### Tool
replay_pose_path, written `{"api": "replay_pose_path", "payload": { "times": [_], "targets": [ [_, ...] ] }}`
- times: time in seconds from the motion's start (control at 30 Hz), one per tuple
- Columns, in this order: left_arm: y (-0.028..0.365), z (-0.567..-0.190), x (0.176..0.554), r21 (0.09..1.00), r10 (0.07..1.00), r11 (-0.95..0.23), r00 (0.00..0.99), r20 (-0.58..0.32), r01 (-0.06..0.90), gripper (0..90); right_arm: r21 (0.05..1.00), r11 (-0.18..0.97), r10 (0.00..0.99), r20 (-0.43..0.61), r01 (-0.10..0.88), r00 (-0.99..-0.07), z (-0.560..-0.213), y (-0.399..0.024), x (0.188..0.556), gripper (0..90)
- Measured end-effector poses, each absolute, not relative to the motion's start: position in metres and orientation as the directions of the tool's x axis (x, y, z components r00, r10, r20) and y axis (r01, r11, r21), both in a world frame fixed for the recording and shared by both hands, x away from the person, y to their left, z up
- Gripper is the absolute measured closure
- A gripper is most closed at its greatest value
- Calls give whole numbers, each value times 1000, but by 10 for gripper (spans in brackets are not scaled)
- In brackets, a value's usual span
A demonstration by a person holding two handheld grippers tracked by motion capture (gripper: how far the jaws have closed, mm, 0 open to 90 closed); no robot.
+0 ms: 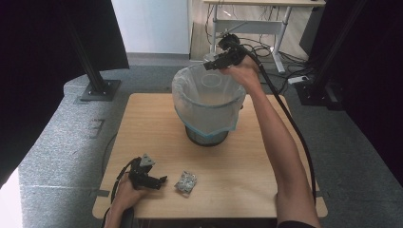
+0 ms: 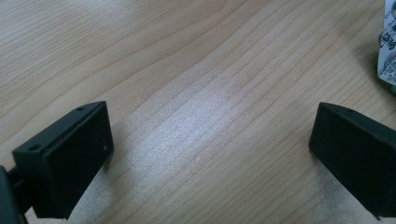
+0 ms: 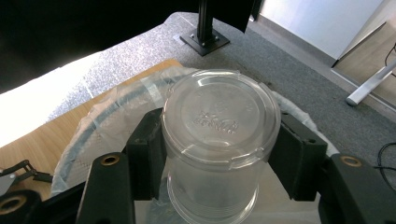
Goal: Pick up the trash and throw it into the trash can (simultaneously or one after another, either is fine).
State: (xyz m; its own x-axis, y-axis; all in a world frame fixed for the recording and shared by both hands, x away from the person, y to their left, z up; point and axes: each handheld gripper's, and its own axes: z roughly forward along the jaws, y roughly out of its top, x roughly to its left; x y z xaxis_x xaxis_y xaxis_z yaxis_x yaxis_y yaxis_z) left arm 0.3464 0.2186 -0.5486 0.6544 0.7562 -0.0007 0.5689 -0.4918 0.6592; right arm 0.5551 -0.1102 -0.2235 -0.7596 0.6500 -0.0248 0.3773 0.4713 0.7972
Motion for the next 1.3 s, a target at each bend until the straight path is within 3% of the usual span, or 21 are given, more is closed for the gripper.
{"api": "replay_pose_path", "payload": {
  "times": [0.7, 0.8, 0.97, 1.3],
  "targets": [
    [219, -549, 346, 659, 756, -491, 655, -3, 570, 0, 744, 531, 637, -34, 406, -770, -263, -93, 563, 407],
    [219, -549, 346, 659, 756, -491, 655, -3, 570, 0, 718, 556, 617, -21, 418, -786, -268, -89, 565, 351],
    [219, -549, 346, 659, 756, -491, 655, -3, 570, 0, 695, 581, 610, -28, 423, -792, -270, -85, 567, 169],
    [218, -549, 346, 659, 753, -494, 658, -1, 567, 0, 720, 563, 601, -19, 406, -799, -257, -91, 560, 97]
  ]
}}
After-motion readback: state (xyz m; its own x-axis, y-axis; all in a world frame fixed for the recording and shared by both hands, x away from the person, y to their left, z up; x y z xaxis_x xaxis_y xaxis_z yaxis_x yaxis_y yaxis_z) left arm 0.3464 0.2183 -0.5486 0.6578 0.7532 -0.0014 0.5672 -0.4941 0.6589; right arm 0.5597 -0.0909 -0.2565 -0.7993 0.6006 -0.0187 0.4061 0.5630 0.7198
